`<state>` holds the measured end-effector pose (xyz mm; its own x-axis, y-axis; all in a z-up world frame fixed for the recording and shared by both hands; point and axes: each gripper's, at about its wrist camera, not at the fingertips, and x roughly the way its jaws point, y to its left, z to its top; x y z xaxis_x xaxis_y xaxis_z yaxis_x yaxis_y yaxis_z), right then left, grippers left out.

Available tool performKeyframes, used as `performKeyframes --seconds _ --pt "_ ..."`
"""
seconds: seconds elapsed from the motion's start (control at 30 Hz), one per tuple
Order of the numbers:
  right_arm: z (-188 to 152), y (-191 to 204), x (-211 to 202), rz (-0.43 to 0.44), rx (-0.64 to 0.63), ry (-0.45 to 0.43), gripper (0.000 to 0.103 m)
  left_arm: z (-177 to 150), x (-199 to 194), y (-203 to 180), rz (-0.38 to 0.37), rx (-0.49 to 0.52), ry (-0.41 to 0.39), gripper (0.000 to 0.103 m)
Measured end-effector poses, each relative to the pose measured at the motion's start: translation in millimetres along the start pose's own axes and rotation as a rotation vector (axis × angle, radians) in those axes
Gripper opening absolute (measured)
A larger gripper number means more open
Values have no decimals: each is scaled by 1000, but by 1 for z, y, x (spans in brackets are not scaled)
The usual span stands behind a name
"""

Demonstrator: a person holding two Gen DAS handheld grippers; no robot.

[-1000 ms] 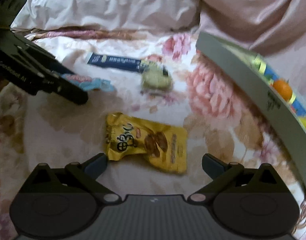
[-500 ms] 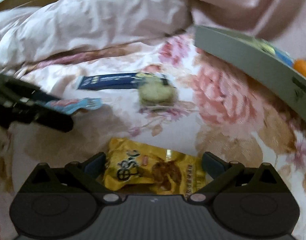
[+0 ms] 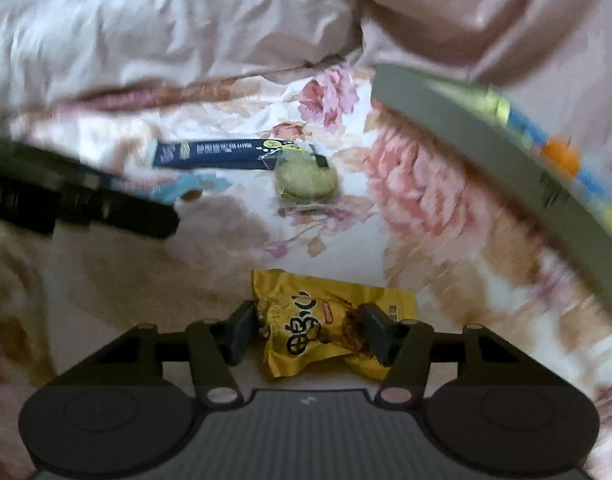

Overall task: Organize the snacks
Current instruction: 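Close left tool on the blue pouch while right tool closes on the gold pouch, then lift and carry the blue pouch to the tray with left tool while right tool carries the gold pouch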

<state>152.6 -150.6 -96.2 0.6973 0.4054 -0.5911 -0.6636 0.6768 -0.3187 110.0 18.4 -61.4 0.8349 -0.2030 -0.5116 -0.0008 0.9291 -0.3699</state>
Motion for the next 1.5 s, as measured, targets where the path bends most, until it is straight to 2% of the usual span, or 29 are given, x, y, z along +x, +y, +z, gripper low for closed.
performKeyframes --seconds 0.07,0.2,0.33,0.47,0.7,0.97,1.27,1.5 --pt "-1 11 -3 -86 -73 -10 62 0 0 0 -2 -2 -2 61" --pt "-2 16 -3 -210 -139 -18 61 -1 -1 0 -2 -6 -7 61" --pt "-3 13 -4 -261 -154 -33 60 1 1 0 -1 -12 -11 61" --pt "-1 15 -9 -319 -207 -92 60 11 2 -2 -1 -26 -30 61" --pt "11 5 -23 -423 -210 -231 60 45 13 -23 -26 -19 -97 61" --pt "28 -28 -29 -540 -178 -349 61 105 42 -62 -67 7 -195 61" --pt "50 -95 -17 -595 -40 -394 61 163 105 -96 -28 33 -216 61" --pt "55 -133 -1 -573 62 -380 61 175 144 -109 8 58 -185 61"
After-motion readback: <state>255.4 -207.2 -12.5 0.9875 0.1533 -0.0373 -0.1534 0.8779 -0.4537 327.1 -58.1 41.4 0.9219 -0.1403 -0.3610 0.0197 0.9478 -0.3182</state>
